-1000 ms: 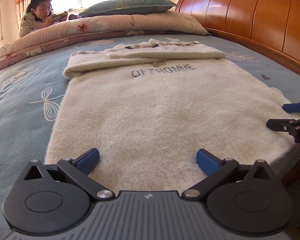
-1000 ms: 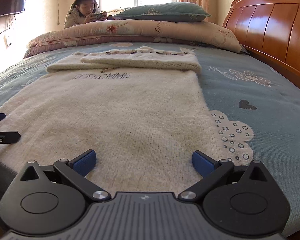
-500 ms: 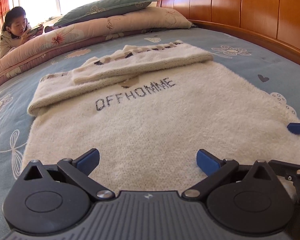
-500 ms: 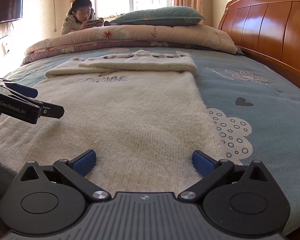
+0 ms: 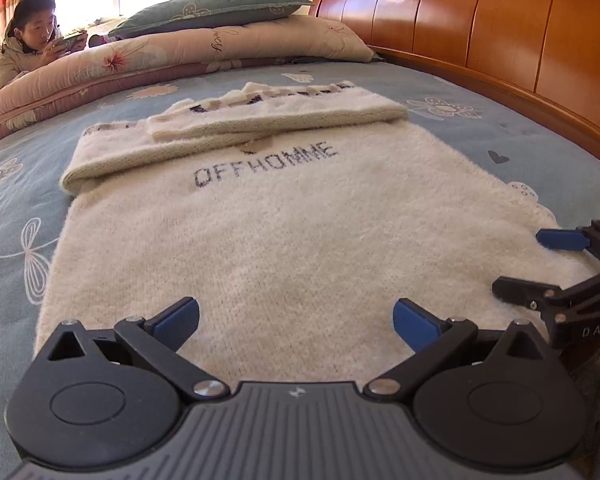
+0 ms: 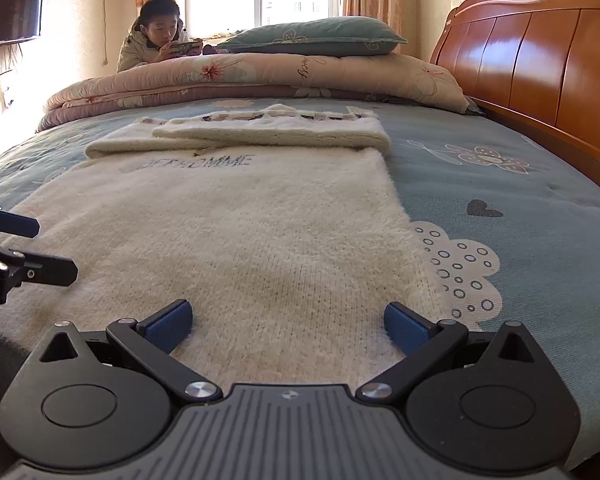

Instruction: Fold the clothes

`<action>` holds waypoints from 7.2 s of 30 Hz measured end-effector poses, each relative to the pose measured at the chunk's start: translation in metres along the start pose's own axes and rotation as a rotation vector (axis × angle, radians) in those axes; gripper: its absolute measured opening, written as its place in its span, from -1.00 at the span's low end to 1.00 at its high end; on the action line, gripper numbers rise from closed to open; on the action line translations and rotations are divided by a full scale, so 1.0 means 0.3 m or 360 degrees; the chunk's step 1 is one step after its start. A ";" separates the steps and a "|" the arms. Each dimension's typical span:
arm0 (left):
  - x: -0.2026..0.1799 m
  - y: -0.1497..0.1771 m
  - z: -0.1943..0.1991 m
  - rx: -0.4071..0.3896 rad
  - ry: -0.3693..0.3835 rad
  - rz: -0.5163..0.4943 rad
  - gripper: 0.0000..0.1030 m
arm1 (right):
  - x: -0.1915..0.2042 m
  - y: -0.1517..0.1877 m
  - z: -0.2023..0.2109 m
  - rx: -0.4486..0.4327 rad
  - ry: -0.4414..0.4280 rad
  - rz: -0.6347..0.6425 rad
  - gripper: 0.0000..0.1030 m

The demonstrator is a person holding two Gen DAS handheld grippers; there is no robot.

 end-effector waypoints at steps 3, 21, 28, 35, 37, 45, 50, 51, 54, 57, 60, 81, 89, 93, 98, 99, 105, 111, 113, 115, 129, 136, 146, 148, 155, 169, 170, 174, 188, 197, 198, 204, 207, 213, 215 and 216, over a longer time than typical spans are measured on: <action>-0.025 -0.073 -0.061 0.0044 0.0161 0.0034 0.99 | 0.010 -0.018 -0.023 0.0000 0.0001 0.0000 1.00; -0.077 0.141 0.066 0.0006 0.0244 -0.0016 0.99 | 0.043 -0.061 -0.106 -0.0009 0.0017 -0.0008 1.00; -0.054 0.148 0.089 -0.0052 0.0238 0.0204 0.99 | 0.052 -0.064 -0.120 -0.0042 0.0030 -0.0016 1.00; -0.023 0.152 0.105 -0.0060 0.0311 0.0320 0.99 | 0.058 -0.066 -0.126 -0.0058 0.0042 -0.0035 1.00; -0.008 0.150 0.109 -0.0052 0.0353 0.0380 0.99 | 0.059 -0.066 -0.128 -0.0065 0.0049 -0.0044 1.00; 0.014 0.151 0.136 -0.0014 0.0362 0.0372 0.99 | 0.070 -0.064 -0.129 -0.0099 0.0105 -0.0065 1.00; 0.014 0.141 0.199 -0.0155 0.0163 0.0139 0.99 | 0.076 -0.074 -0.124 -0.0093 0.0121 -0.0053 1.00; 0.013 0.139 0.214 -0.0196 0.0120 0.0074 0.99 | 0.074 -0.073 -0.121 -0.0105 0.0117 -0.0066 1.00; 0.020 0.149 0.217 -0.0207 0.0042 -0.0015 0.99 | 0.066 -0.071 -0.115 -0.0123 0.0106 -0.0114 1.00; 0.030 0.158 0.209 -0.0196 -0.0031 -0.0066 0.99 | 0.063 -0.071 -0.119 -0.0113 0.0109 -0.0117 1.00; 0.030 0.160 0.204 -0.0182 -0.0061 -0.0069 0.99 | 0.069 -0.069 -0.119 -0.0101 0.0118 -0.0094 1.00; -0.174 0.215 0.175 -0.0133 -0.0102 -0.0737 0.99 | -0.084 -0.109 -0.020 -0.0042 -0.0138 -0.0573 1.00; -0.186 0.234 0.154 -0.0115 -0.0115 -0.0918 0.99 | -0.118 -0.129 0.013 0.0096 -0.0283 -0.0758 1.00; -0.152 0.227 0.164 -0.0116 -0.0146 -0.0995 0.99 | -0.089 -0.143 0.018 0.0129 -0.0299 -0.0690 1.00; -0.115 0.218 0.179 -0.0102 -0.0218 -0.1194 0.99 | -0.039 -0.182 0.022 0.0153 -0.0329 -0.0566 1.00; -0.112 0.220 0.183 -0.0102 -0.0231 -0.1247 0.99 | -0.024 -0.198 0.023 0.0150 -0.0337 -0.0526 1.00; -0.108 0.239 0.180 -0.0178 -0.0373 -0.1609 0.99 | 0.075 -0.302 0.044 0.0105 -0.0370 -0.0235 1.00; -0.116 0.223 0.148 -0.0286 -0.0480 -0.1683 0.99 | 0.171 -0.371 0.090 0.0006 -0.0386 0.0061 1.00; -0.117 0.207 0.151 -0.0315 -0.0487 -0.1659 0.99 | 0.211 -0.368 0.100 -0.0019 -0.0373 0.0204 1.00; -0.111 0.188 0.157 -0.0319 -0.0471 -0.1617 0.99 | 0.260 -0.357 0.111 -0.0049 -0.0360 0.0382 1.00; -0.048 0.119 0.188 -0.0308 -0.0412 -0.1385 0.99 | 0.554 -0.194 -0.038 -0.0012 -0.0096 0.1335 1.00; -0.002 0.149 0.174 -0.0241 -0.0455 -0.1373 0.99 | 0.335 -0.145 -0.046 0.0070 0.0114 0.1270 1.00; -0.045 0.152 0.093 -0.0145 -0.0483 -0.1421 0.99 | 0.302 -0.148 -0.074 0.0067 0.0181 0.1246 1.00; -0.037 0.155 0.096 -0.0126 -0.0482 -0.1418 0.99 | 0.304 -0.155 -0.082 0.0065 0.0172 0.1237 1.00; 0.003 0.165 0.122 -0.0046 -0.0424 -0.1339 0.77 | 0.219 -0.144 -0.069 0.0119 0.0138 0.1124 0.99; 0.024 0.204 0.152 0.0063 -0.0404 -0.1416 0.01 | 0.214 -0.105 -0.049 0.0192 0.0242 0.1262 0.28; 0.030 0.204 0.151 0.0067 -0.0401 -0.1419 0.01 | 0.208 -0.099 -0.044 0.0206 0.0237 0.1267 0.21; 0.036 0.206 0.151 0.0062 -0.0364 -0.1439 -0.03 | 0.190 -0.082 -0.028 0.0248 0.0203 0.1292 -0.05; 0.028 0.231 0.150 0.0199 -0.0236 -0.1526 -0.80 | 0.237 -0.084 -0.055 0.0360 0.0049 0.1442 -0.77; 0.053 0.154 0.115 0.0547 0.0093 -0.1626 -0.81 | 0.205 -0.160 -0.114 0.0688 -0.0396 0.1550 -0.78; 0.056 0.152 0.112 0.0580 0.0122 -0.1634 -0.81 | 0.202 -0.168 -0.124 0.0727 -0.0438 0.1547 -0.78; 0.061 0.112 0.072 0.0773 0.0176 -0.1507 -0.82 | 0.168 -0.206 -0.183 0.0875 -0.0580 0.1292 -0.78; 0.056 0.098 0.054 0.0862 0.0171 -0.1467 -0.82 | 0.164 -0.212 -0.193 0.0924 -0.0575 0.1199 -0.78; 0.044 0.070 0.021 0.1038 0.0159 -0.1383 -0.84 | 0.176 -0.229 -0.215 0.1061 -0.0659 0.1285 -0.78; 0.040 0.061 0.011 0.1097 0.0155 -0.1355 -0.84 | 0.174 -0.239 -0.229 0.1128 -0.0677 0.1247 -0.78; 0.032 0.062 0.006 0.1124 0.0124 -0.1352 -0.84 | 0.175 -0.242 -0.235 0.1156 -0.0684 0.1238 -0.78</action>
Point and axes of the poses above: each gripper's, at about its wrist camera, not at the fingertips, and z roughly against the way its jaws point, x to its left, y to its underside, the point moved 6 cm from there along -z, roughly the way its jaws point, and after that the axes turned 10 degrees about z, right-handed, at the moved point
